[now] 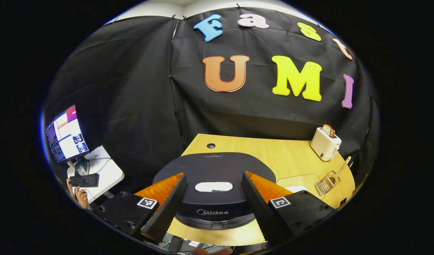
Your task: Close the left gripper, press the button to open the rice cooker; take a wooden spoon from the chopstick holder with the right hand, scoop a spoonful of rice and pour it into the rice cooker, then put the wooden spoon back into the chopstick holder.
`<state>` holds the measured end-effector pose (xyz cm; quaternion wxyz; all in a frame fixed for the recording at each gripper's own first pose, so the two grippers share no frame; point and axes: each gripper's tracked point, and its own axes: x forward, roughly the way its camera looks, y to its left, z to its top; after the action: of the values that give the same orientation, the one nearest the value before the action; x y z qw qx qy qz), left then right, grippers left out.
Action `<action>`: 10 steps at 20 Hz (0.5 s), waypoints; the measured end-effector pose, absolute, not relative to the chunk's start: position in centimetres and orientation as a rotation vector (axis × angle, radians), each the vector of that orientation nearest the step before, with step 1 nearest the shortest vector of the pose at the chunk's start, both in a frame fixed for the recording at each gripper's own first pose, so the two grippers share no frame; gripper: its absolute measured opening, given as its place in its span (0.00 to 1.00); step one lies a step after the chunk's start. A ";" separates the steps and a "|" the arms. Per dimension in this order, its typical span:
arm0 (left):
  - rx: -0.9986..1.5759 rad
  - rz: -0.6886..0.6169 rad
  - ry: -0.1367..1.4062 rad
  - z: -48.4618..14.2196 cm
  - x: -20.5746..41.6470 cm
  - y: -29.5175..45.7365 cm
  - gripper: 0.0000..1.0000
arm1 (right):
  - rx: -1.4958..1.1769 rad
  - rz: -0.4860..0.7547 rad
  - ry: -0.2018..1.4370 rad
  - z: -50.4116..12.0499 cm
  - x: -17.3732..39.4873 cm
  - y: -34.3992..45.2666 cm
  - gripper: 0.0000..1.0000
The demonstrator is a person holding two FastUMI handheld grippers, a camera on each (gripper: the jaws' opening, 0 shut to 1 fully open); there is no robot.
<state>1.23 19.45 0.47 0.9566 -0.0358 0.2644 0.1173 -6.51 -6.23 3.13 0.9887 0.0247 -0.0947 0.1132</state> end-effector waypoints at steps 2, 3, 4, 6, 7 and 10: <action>-0.075 0.248 0.556 -1.0 0.4 19.3 1.00 | 0.049 0.226 -0.184 2.8 -6.6 -6.2 0.95; -0.072 0.248 0.564 -1.8 0.0 19.1 0.99 | 0.051 0.229 -0.179 2.6 -6.7 -6.1 0.95; -0.075 0.249 0.567 -2.5 -0.3 19.0 1.00 | 0.053 0.229 -0.175 2.5 -6.6 -6.1 0.95; -0.088 0.253 0.574 -4.1 -0.9 18.8 1.00 | 0.059 0.227 -0.169 2.2 -6.6 -6.2 0.95; -0.089 0.249 0.588 -5.0 -1.1 18.6 1.00 | 0.063 0.231 -0.163 1.9 -6.5 -6.0 0.95; -0.087 0.251 0.571 -5.6 -1.4 18.6 1.00 | 0.070 0.231 -0.131 0.8 -6.3 -6.2 0.95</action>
<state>-1.43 18.57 -5.63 0.9508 -0.0429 0.2809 0.1232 -6.33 -6.23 0.78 0.9906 0.0347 -0.0654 0.1150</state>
